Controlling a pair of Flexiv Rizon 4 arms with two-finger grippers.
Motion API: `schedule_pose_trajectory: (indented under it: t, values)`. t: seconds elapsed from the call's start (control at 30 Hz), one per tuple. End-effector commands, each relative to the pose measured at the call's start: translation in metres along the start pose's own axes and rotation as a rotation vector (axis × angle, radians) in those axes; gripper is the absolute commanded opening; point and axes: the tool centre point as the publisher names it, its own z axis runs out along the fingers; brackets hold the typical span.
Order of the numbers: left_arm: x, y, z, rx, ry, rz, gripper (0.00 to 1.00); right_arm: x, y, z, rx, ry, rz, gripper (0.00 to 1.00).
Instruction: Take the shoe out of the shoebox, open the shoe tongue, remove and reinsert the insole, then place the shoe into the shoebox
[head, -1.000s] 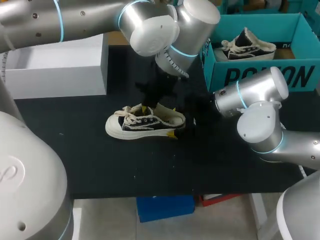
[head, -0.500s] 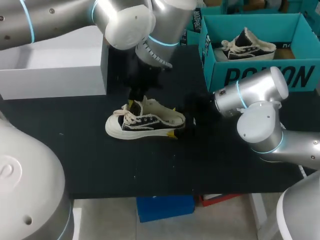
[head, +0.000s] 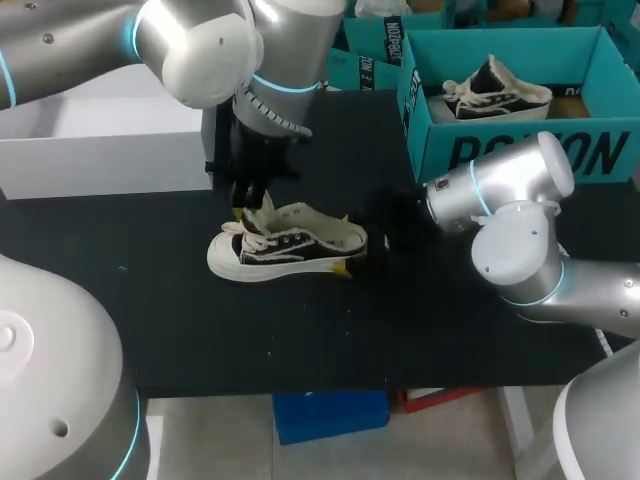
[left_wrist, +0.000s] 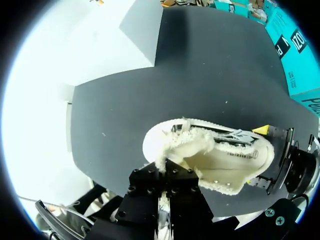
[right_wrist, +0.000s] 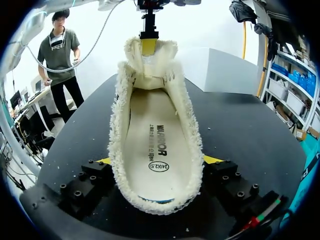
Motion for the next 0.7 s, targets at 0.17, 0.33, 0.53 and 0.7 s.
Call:
schedule_pose_trajectory:
  t: [0.17,0.33,0.53,0.7]
  values:
    - [-0.009,0.006,0.016,-0.009,0.092,-0.015,0.11,-0.001,-0.003,-0.001,0.003,-0.002,0.003,0.0]
    - [-0.009,0.006,0.018,-0.012,0.097,-0.022,0.42,-0.001,-0.003,-0.001,0.003,-0.002,0.003,0.0]
    - [-0.01,0.003,0.004,-0.028,0.143,0.003,1.0,-0.001,-0.003,-0.001,0.003,-0.002,0.003,0.0]
    - [-0.011,0.002,-0.016,-0.056,0.218,0.128,1.0,-0.001,-0.003,-0.001,0.003,-0.002,0.003,0.0]
